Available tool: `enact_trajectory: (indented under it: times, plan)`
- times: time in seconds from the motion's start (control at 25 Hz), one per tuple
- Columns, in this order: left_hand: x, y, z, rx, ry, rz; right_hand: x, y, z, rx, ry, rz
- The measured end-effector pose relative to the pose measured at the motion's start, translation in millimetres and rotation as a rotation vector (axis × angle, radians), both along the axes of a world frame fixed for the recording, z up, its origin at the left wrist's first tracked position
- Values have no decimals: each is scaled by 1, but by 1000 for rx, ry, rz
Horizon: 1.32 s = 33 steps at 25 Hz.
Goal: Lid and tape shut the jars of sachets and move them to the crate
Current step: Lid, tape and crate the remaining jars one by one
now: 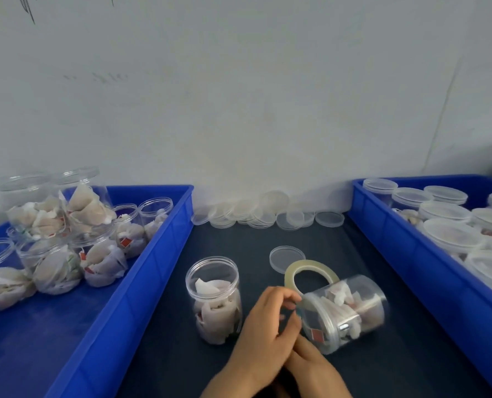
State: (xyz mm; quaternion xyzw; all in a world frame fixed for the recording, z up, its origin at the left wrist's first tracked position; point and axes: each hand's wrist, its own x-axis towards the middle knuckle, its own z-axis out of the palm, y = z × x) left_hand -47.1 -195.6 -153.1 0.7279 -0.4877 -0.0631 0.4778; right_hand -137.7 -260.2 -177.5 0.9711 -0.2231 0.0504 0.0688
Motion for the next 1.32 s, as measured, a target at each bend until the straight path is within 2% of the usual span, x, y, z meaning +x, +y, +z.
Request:
enact_trajectory:
  times: [0.04, 0.08, 0.12, 0.16, 0.32, 0.4, 0.56, 0.64, 0.8, 0.84, 0.92, 1.0, 1.08, 1.16, 1.32]
  plan:
    - [3, -5, -6, 31, 86, 34, -20, 3, 8, 179, -185, 126]
    - [6, -8, -13, 71, 106, 70, -33, -13, 19, 260, -302, 254]
    - [10, -9, -19, 126, 79, 92, -48, -29, 25, 243, -476, 314]
    - [11, -8, -22, 189, 43, 95, -56, -46, 37, 224, -540, 280]
    - [8, -10, -26, 271, 4, 22, -56, -93, 53, 119, -103, 107]
    - [7, -11, -29, 262, -26, 9, -46, -98, 43, 104, -92, 76]
    - [10, -15, -31, 275, -106, 10, -50, -99, 33, 46, -259, 110]
    - [11, -21, -31, 299, -136, 34, -57, -104, 33, 56, -421, 124]
    - [15, -32, -31, 285, -123, 85, -66, -111, 55, 574, -1043, -36]
    - [16, -33, -32, 286, -117, 89, -68, -118, 65, 634, -1190, -52]
    - [17, -32, -34, 288, -111, 86, -74, -134, 90, 633, -1424, -89]
    - [17, -31, -36, 284, -107, 80, -78, -153, 114, 518, -1562, -237]
    - [17, -29, -36, 274, -110, 80, -81, -176, 127, 392, -1580, -492]
    - [17, -28, -36, 270, -116, 79, -84, -195, 124, 373, -1512, -676]
    - [15, -26, -36, 259, -142, 83, -83, -203, 111, 394, -1458, -755]
